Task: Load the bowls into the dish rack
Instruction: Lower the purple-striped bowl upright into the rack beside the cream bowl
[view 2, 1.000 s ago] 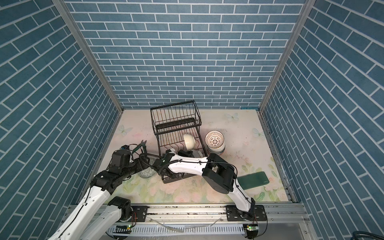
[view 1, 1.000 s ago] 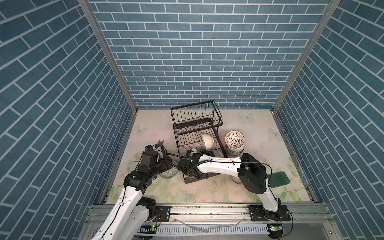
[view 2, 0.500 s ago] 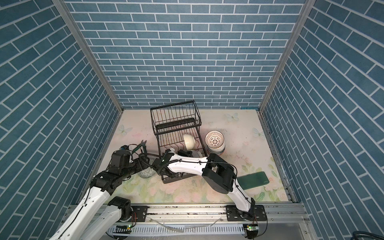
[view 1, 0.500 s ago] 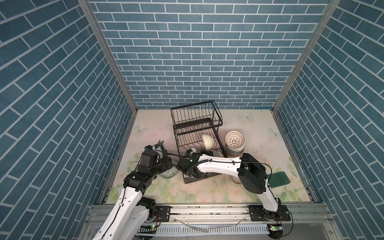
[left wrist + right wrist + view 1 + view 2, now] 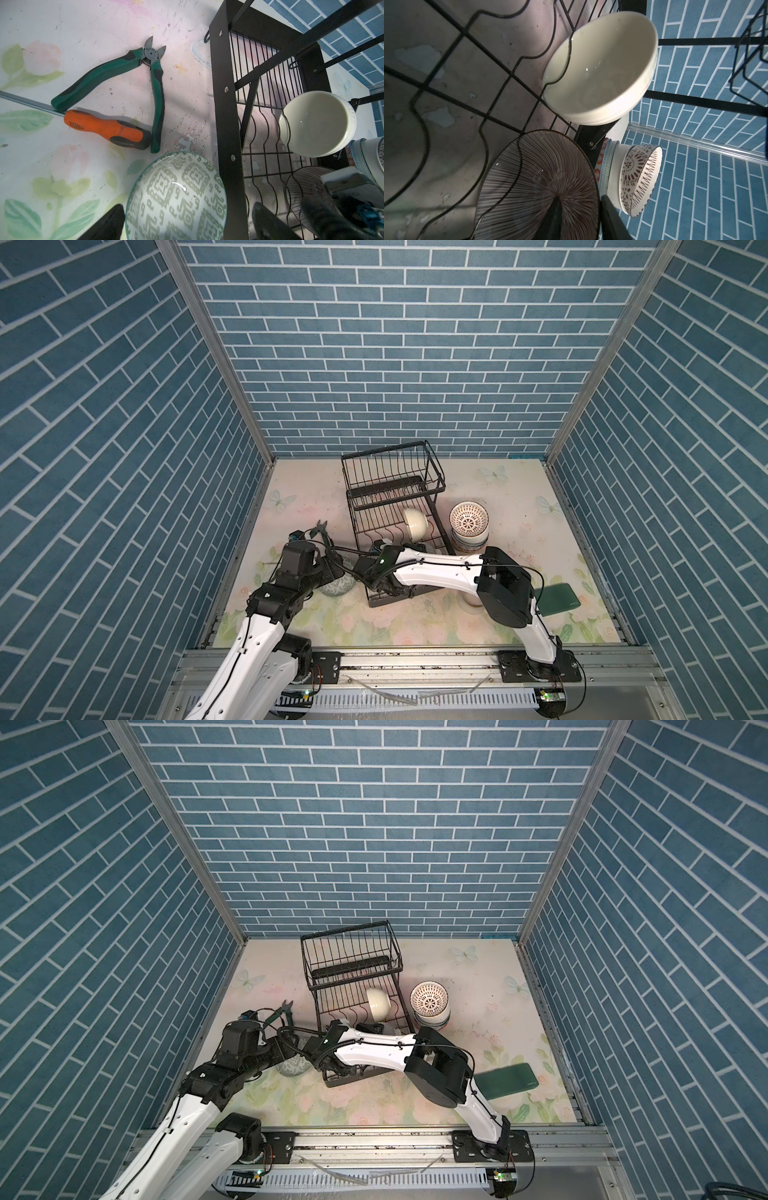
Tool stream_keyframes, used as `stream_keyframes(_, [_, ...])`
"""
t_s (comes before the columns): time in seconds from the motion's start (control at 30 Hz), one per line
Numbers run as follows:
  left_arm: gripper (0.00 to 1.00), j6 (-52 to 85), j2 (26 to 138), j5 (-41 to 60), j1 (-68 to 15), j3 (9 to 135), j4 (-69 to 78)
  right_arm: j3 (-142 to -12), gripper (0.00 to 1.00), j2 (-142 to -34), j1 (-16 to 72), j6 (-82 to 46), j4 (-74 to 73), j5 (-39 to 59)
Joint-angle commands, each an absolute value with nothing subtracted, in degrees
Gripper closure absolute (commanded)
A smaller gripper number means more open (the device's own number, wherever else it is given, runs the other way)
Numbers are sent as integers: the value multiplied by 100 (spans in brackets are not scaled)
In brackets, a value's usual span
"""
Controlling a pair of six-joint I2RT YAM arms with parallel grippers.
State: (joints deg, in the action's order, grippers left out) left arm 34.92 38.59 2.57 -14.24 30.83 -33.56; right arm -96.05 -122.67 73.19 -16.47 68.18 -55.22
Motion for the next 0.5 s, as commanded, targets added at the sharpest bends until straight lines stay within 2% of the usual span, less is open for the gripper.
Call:
stream_keyframes(0.0, [3,3427,3869,229,-1397,3213,-3327,-9585,53,-12139,7403,-1890,6891,-5027])
stream_keyframes(0.13, [3,3434,3909,255,-1397,3243,-3297,-9581,38,-12051,7370,-1901,6888,-5053])
stream_keyframes(0.3, [3,3445,3979,260,-1400,3270,-3297,-9598,27,-11901,7318,-1929,6844,-5150])
stream_keyframes(0.47, [3,3454,3999,303,-1402,3270,-3262,-9607,19,-11729,7222,-2036,6812,-5194])
